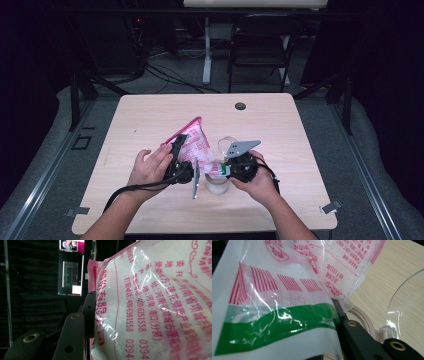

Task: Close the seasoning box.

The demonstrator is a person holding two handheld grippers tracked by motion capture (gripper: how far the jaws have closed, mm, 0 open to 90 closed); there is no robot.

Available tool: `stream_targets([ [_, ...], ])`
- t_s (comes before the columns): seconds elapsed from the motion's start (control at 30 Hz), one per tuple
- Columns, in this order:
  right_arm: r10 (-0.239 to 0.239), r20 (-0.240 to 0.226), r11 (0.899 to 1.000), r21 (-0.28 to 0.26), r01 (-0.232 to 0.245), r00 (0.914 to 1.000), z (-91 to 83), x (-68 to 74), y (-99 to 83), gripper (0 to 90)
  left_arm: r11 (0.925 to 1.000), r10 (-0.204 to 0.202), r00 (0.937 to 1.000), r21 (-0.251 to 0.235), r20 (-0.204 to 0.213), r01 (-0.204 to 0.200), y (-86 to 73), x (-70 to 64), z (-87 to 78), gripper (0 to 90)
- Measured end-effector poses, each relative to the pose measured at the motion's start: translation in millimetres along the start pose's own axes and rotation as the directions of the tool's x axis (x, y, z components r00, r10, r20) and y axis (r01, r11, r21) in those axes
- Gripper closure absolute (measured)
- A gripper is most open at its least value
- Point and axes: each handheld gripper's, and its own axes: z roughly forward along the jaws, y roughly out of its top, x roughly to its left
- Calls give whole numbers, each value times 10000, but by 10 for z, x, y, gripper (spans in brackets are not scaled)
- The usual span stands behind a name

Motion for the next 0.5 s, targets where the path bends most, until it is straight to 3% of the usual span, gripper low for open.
stream_targets([
  [0.5, 51, 13, 10000, 57, -51, 10000, -4, -15, -6, 900, 9998, 182, 9998, -73, -128, -183, 30, 11, -3, 619],
])
